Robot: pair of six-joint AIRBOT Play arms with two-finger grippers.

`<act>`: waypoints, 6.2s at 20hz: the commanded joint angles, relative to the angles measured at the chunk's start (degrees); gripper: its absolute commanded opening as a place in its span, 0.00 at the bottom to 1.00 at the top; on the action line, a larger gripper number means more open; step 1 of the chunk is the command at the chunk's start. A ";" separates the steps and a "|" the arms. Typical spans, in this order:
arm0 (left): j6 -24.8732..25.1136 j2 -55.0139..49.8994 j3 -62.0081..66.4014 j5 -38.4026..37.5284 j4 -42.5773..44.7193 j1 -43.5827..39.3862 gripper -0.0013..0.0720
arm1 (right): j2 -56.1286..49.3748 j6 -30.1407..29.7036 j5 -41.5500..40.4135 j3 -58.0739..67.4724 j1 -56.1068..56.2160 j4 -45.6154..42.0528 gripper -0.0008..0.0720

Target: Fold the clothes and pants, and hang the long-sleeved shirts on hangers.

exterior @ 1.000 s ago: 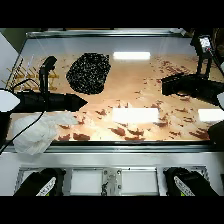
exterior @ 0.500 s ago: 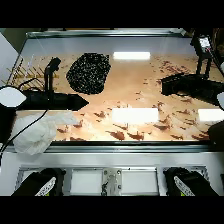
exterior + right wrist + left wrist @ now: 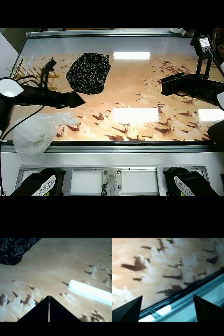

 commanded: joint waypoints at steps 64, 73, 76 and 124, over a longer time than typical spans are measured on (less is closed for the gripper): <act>-17.27 -30.62 8.61 14.51 12.55 -8.39 1.00 | -16.09 9.42 12.85 -9.18 -13.07 -9.18 0.04; -7.69 -38.25 4.81 20.90 -3.43 -7.93 1.00 | -29.27 1.31 6.12 -19.41 -14.73 13.64 1.00; -7.69 -38.51 4.81 21.70 -3.65 -7.96 1.00 | -29.55 1.25 3.52 -19.41 -10.95 13.84 1.00; -5.81 -10.67 1.92 2.29 11.93 3.61 0.03 | -26.05 -1.97 3.41 -13.77 2.82 14.49 0.98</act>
